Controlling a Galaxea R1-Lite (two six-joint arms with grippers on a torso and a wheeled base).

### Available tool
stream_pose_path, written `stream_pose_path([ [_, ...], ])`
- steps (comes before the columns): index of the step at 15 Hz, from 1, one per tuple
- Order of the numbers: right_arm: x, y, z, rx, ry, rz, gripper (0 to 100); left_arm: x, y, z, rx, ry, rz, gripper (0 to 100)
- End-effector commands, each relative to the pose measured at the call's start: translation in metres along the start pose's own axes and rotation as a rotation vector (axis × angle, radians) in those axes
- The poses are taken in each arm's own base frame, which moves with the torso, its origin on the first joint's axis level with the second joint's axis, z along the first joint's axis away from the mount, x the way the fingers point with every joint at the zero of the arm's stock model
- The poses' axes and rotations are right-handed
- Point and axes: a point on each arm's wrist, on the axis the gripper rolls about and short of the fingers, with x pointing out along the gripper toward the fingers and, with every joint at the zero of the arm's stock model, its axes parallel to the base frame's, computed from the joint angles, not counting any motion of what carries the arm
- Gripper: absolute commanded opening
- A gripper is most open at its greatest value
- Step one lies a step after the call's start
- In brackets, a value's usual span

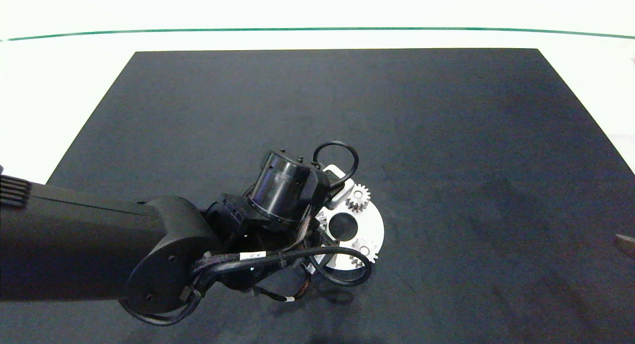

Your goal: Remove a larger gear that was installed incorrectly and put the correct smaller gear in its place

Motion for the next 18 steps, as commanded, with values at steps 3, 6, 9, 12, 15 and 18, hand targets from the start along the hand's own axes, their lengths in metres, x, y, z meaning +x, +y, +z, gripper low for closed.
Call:
stream_pose_path([
  [3, -0.0008, 0.0000, -0.0001, 0.000, -0.002, 0.001, 100, 0.0017, 0.0041, -0.0014, -0.006, 0.006, 0.012, 62],
  [6, -0.0008, 0.0000, -0.0001, 0.000, -0.002, 0.001, 100, 0.0018, 0.0038, -0.0022, -0.005, 0.009, 0.011, 56],
  [9, -0.0012, 0.0001, -0.0001, 0.000, -0.003, 0.001, 100, 0.0030, 0.0039, -0.0046, -0.006, 0.017, 0.010, 50],
  [12, -0.0008, 0.0000, -0.0003, 0.000, 0.000, 0.001, 100, 0.0044, 0.0079, -0.0066, -0.013, 0.025, 0.020, 44],
  [15, 0.0001, 0.0001, -0.0001, 0.000, 0.002, 0.002, 100, 0.0055, 0.0080, -0.0090, -0.012, 0.033, 0.021, 38],
  [18, -0.0003, 0.0000, -0.0001, 0.000, 0.000, 0.001, 100, 0.0054, 0.0076, -0.0089, -0.012, 0.032, 0.019, 32],
])
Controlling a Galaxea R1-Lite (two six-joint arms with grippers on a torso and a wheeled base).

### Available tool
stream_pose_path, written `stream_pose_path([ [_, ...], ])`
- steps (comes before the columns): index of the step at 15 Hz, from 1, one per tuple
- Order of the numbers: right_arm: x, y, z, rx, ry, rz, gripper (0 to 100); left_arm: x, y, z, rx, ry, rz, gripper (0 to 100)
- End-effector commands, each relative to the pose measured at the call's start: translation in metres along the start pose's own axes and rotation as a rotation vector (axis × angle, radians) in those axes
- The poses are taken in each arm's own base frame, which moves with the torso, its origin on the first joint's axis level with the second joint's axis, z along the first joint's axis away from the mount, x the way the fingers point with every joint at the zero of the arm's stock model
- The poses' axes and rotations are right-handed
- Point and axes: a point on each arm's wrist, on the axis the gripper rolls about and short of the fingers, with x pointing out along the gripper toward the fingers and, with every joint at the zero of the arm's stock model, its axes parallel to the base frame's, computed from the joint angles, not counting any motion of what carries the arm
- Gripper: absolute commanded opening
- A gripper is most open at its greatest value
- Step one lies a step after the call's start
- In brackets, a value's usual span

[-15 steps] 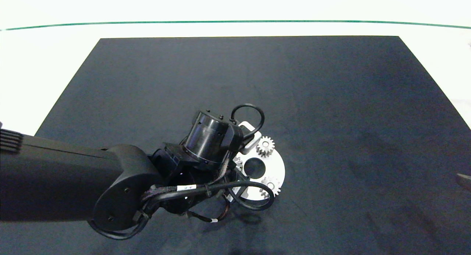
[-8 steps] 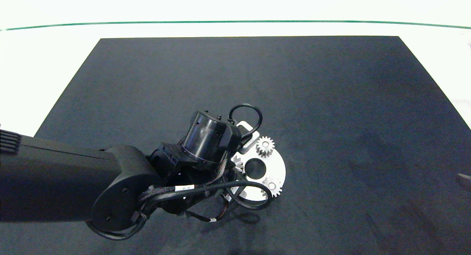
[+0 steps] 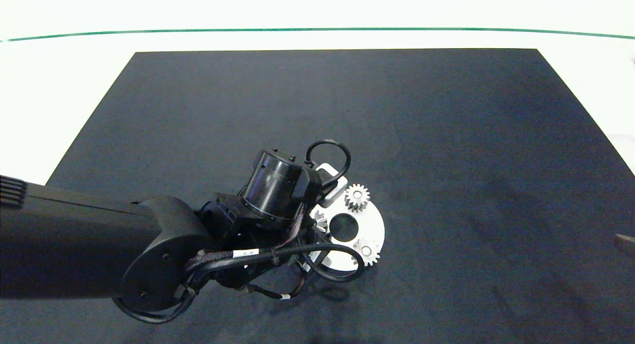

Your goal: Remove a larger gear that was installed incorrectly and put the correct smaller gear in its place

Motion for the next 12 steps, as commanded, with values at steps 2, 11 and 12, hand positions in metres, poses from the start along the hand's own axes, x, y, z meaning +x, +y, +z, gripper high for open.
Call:
stream_pose_path([
  [2, 0.0005, 0.0000, -0.0001, 0.000, 0.003, 0.001, 100, 0.0015, -0.0010, -0.0026, 0.005, 0.010, 0.002, 29],
  [11, 0.0017, 0.0000, 0.0000, 0.000, 0.008, 0.002, 100, -0.0029, 0.0011, 0.0025, 0.002, -0.008, 0.005, 25],
  [12, 0.0021, 0.0000, 0.0000, 0.000, 0.009, 0.002, 100, -0.0030, 0.0013, 0.0032, 0.003, -0.009, 0.005, 25],
])
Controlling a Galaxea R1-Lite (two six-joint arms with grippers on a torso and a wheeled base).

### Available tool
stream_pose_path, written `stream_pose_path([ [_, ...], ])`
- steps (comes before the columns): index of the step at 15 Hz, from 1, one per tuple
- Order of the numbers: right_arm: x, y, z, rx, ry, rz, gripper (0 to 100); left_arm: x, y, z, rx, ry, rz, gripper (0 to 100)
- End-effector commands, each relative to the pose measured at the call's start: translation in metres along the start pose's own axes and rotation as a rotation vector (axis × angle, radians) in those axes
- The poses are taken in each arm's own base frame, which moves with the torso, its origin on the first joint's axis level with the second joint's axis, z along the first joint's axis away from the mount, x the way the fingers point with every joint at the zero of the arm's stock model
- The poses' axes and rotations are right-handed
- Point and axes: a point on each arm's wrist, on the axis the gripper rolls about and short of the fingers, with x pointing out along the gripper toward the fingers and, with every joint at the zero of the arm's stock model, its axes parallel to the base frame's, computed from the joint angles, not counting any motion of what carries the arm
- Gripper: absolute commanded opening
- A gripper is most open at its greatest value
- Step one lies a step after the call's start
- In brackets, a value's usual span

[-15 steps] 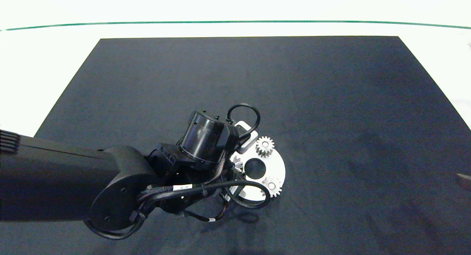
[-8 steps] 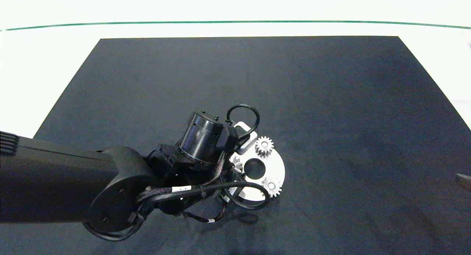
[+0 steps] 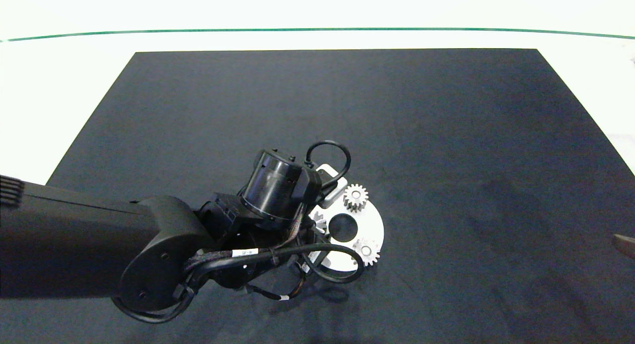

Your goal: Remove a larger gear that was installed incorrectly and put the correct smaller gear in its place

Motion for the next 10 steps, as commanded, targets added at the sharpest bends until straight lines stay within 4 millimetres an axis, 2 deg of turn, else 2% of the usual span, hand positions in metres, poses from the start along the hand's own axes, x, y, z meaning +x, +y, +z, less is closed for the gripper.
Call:
stream_pose_path([
  [1, 0.000, 0.000, 0.000, 0.001, 0.003, 0.001, 100, -0.002, 0.001, 0.004, -0.003, -0.017, 0.005, 25],
  [10, -0.001, 0.000, 0.000, 0.001, -0.005, 0.000, 100, -0.017, 0.005, 0.010, 0.008, 0.000, -0.005, 25],
])
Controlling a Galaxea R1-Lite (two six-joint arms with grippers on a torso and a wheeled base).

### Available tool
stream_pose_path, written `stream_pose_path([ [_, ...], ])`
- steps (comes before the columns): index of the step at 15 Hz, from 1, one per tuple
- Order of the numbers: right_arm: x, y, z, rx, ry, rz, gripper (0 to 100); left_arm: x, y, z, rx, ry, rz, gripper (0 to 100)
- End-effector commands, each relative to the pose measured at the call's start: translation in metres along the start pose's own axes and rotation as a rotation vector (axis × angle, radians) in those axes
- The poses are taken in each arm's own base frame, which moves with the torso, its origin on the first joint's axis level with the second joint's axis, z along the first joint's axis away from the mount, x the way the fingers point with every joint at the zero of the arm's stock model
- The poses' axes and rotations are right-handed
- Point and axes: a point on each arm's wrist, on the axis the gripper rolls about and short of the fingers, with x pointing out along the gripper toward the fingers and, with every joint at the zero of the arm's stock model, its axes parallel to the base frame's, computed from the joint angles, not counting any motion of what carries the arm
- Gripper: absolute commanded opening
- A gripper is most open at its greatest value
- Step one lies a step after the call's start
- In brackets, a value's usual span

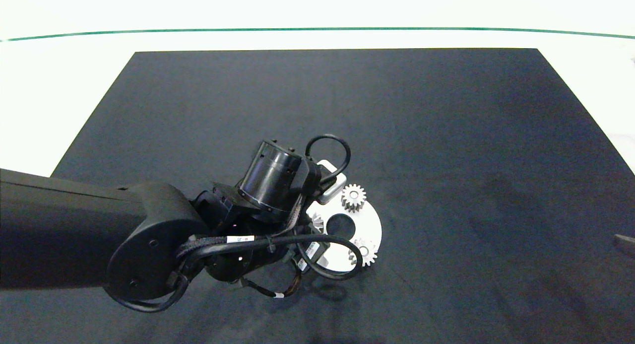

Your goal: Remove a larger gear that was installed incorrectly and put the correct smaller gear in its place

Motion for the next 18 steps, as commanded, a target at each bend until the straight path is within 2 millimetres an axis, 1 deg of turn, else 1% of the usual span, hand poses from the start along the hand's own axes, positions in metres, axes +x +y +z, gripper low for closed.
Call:
stream_pose_path([
  [1, -0.0011, 0.0001, 0.0003, 0.000, -0.004, 0.001, 100, -0.0070, 0.0020, 0.0030, -0.004, -0.020, 0.003, 25],
  [3, -0.0019, 0.0001, 0.0002, 0.000, -0.007, 0.001, 100, -0.0081, 0.0018, 0.0031, -0.003, -0.022, 0.002, 25],
  [8, -0.0033, 0.0001, -0.0002, 0.000, -0.011, 0.000, 100, -0.0048, -0.0016, -0.0042, 0.005, 0.006, -0.006, 25],
  [18, -0.0029, 0.0000, -0.0002, 0.000, -0.010, -0.001, 100, -0.0036, -0.0017, -0.0050, 0.006, 0.011, -0.006, 25],
])
